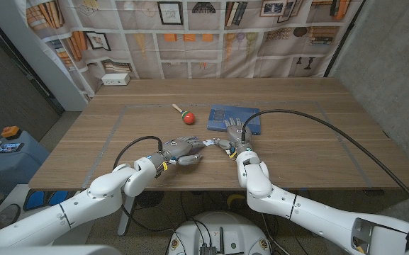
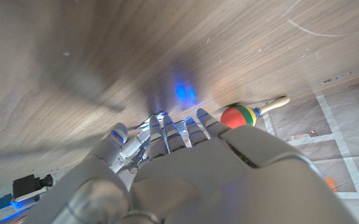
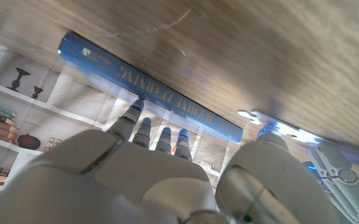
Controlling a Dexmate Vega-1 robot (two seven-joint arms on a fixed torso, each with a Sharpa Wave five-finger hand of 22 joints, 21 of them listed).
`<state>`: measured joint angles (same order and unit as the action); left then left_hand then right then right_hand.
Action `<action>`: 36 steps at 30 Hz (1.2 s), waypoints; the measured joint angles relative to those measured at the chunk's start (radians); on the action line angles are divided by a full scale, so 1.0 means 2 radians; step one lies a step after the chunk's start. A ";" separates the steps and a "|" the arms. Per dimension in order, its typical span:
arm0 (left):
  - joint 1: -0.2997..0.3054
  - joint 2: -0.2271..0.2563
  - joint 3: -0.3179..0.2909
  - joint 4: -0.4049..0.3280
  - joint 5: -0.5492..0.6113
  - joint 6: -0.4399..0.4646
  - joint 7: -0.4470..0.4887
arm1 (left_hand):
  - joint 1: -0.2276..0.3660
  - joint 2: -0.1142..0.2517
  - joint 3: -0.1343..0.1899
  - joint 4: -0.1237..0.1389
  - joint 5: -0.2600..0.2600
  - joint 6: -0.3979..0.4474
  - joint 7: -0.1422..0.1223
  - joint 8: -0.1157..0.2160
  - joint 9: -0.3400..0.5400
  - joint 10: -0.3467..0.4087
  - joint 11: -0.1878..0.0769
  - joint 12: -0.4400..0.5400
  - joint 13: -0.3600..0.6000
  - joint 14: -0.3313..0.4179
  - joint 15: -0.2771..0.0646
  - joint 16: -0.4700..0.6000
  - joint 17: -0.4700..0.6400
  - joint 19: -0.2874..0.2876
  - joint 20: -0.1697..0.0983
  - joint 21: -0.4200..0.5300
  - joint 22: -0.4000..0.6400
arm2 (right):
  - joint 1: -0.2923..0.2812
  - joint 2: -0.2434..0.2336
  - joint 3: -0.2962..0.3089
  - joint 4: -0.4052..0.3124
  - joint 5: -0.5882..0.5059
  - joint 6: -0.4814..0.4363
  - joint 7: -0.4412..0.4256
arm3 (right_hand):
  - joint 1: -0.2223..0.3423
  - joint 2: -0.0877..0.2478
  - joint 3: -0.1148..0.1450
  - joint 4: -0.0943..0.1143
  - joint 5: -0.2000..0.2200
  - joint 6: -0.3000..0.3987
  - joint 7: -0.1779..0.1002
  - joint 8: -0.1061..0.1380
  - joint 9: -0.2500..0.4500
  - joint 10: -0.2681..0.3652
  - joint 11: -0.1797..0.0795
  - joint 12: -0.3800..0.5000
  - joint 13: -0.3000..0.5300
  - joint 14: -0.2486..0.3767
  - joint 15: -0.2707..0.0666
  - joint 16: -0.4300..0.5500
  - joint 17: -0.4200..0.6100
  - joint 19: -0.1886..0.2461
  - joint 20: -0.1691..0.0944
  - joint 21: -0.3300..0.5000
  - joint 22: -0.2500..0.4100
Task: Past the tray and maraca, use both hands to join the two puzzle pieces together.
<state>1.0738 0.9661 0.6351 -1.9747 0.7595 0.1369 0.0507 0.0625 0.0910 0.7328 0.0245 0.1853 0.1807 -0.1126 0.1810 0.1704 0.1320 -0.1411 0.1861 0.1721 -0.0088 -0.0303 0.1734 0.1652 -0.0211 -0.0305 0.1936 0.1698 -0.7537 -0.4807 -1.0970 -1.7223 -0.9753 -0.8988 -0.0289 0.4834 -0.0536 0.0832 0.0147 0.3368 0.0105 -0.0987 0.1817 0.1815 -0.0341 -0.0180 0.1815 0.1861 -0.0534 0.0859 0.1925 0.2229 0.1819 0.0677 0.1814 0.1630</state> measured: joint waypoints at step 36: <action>0.001 0.000 0.000 0.001 -0.002 0.002 0.002 | 0.000 0.000 0.000 0.000 0.000 0.000 0.000 0.000 0.000 0.003 0.003 0.000 0.000 0.003 -0.003 0.000 0.000 0.000 0.000 0.000 0.000 | 0.011 0.000 -0.018 0.014 -0.004 -0.012 -0.007 | 0.009 0.001 0.000 -0.008 0.004 0.000 0.000 0.004 0.000 -0.005 0.005 0.000 0.000 0.002 -0.002 0.002 -0.005 0.003 -0.003 0.000 0.000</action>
<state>1.0758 0.9662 0.6346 -1.9731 0.7558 0.1404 0.0554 0.0625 0.0910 0.7328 0.0245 0.1853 0.1806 -0.1126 0.1810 0.1704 0.1374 -0.1356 0.1861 0.1721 -0.0033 -0.0358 0.1734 0.1652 -0.0211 -0.0305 0.1936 0.1698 -0.7325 -0.4803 -1.1334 -1.6944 -0.9826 -0.9223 -0.0428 0.5016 -0.0511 0.0832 -0.0016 0.3442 0.0105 -0.0986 0.1888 0.1817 -0.0450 -0.0071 0.1814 0.1863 -0.0498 0.0822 0.1965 0.2135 0.1873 0.0624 0.1812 0.1626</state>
